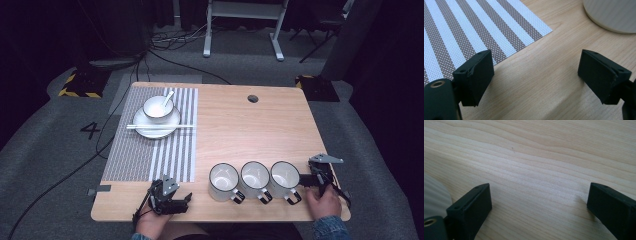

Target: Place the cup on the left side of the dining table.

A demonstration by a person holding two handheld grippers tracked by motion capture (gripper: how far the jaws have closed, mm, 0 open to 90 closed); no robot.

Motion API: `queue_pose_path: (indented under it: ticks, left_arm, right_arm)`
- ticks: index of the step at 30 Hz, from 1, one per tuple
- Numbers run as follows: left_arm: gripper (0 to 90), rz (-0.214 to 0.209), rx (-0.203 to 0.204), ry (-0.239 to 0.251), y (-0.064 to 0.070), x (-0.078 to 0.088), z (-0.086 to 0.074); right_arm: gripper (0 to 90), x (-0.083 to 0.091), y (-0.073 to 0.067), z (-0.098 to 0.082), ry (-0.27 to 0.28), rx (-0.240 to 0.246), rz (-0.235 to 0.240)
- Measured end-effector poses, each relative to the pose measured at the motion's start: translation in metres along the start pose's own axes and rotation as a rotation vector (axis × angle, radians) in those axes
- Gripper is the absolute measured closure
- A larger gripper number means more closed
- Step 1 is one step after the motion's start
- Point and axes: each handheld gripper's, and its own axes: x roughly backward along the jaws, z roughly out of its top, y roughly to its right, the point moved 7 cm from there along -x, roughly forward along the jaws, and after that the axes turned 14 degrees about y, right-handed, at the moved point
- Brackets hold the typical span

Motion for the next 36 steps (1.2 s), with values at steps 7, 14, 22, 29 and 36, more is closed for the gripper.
queue_pose_path:
  ticks: [7, 14, 22, 29, 36]
  left_arm:
    - [13.8, -0.004, -0.003, 0.0, 0.0, 0.0, 0.0]
    - [14.0, -0.016, -0.007, -0.005, 0.001, -0.001, 0.001]
    - [5.1, -0.028, 0.002, -0.006, 0.004, -0.001, 0.006]
    - [1.9, -0.063, 0.009, 0.12, 0.019, 0.007, 0.028]
    - [1.9, -0.073, -0.009, 0.194, 0.03, 0.011, 0.043]
  right_arm:
    - [5.7, 0.0, 0.0, 0.0, 0.0, 0.0, 0.0]
    - [5.7, 0.0, 0.0, 0.0, 0.0, 0.0, 0.0]
    - [5.7, 0.0, 0.0, 0.0, 0.0, 0.0, 0.0]
    - [5.7, 0.0, 0.0, 0.0, 0.0, 0.0, 0.0]
    - [5.7, 0.0, 0.0, 0.0, 0.0, 0.0, 0.0]
